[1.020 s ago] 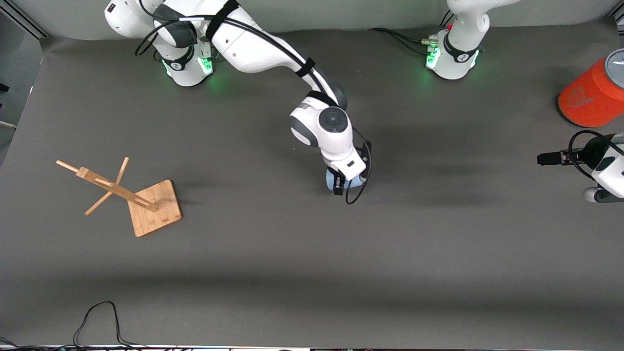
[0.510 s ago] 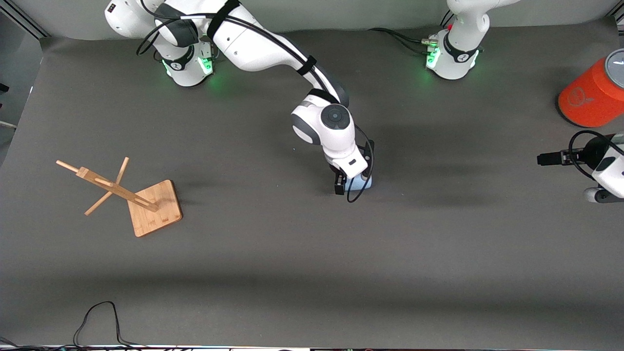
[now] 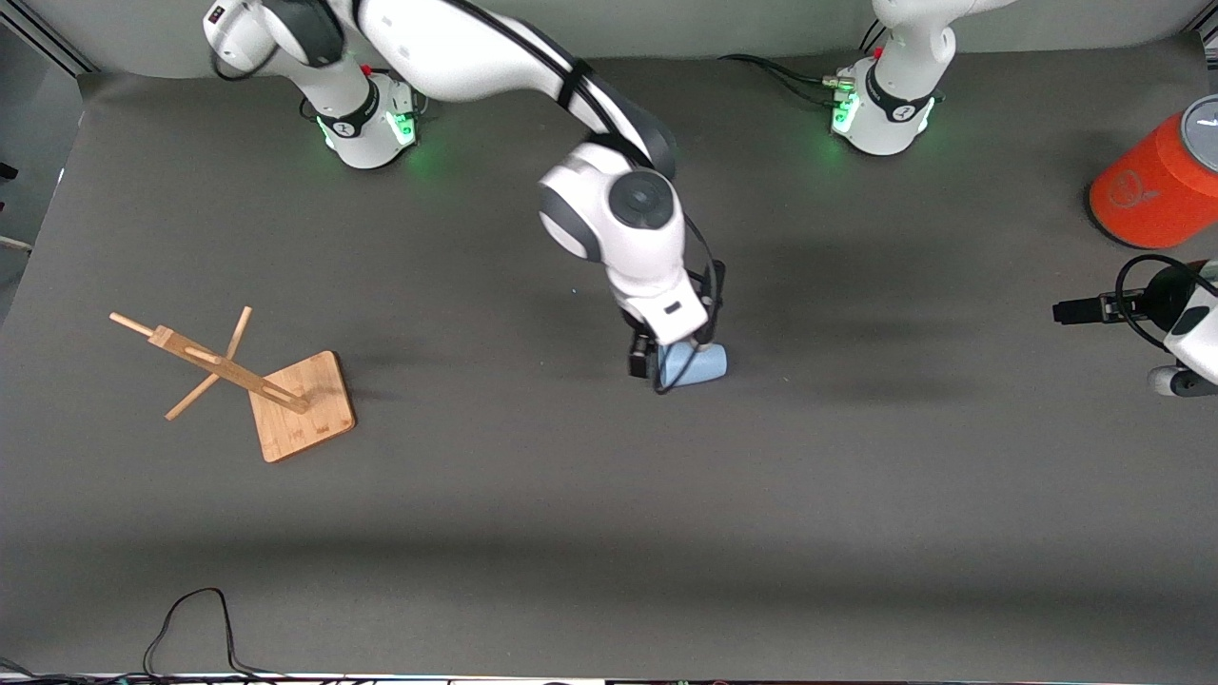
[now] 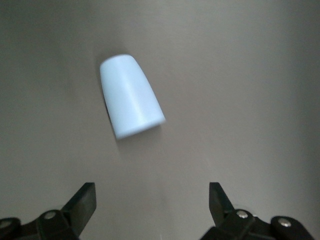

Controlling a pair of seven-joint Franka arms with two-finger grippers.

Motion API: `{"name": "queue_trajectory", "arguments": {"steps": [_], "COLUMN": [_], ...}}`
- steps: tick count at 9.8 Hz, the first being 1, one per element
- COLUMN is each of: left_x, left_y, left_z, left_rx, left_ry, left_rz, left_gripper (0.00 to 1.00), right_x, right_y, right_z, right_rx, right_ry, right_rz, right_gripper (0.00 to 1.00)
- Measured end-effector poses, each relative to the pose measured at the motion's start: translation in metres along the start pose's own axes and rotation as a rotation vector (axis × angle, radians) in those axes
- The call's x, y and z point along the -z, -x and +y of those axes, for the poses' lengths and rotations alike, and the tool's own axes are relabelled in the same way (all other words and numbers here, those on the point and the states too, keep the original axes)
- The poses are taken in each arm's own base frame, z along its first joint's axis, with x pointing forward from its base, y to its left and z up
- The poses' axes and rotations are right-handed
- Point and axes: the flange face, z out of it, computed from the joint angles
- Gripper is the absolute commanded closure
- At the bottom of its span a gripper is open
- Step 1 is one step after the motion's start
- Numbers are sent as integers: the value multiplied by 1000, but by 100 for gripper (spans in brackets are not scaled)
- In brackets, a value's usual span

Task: Rotate and upright cup with both arms
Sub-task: 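Lower the cup onto its side and open the right gripper, then withdraw the right gripper while the left gripper reaches the cup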

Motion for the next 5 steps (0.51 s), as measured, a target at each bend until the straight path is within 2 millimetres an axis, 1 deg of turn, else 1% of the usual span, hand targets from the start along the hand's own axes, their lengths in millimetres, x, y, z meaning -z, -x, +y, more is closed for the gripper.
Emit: {"name": "queue_trajectory", "arguments": {"steps": [1,2,3,4,5], "left_x": [0,1,2,2,1], "left_y": [0,-2,-6,-10,-13], "left_z": [-2,1,11,34,69], "left_rx": [27,72,143,225,282], "left_ry": [9,31,48,56,55], "left_rz": [3,17,38,63,89], "left_gripper": [0,0,0,0,0], "right_x": [48,89,125,154,177], "right_y": [31,68,106,142,178], "right_z": [32,63,92,117,140], "right_rx": [-57,-120,-183,-244,-302], "right_ry": [-8,-18,-23,-21,-17], "right_rz": [-8,-17,-20,-14,-7], "right_gripper": [0,0,0,0,0]}}
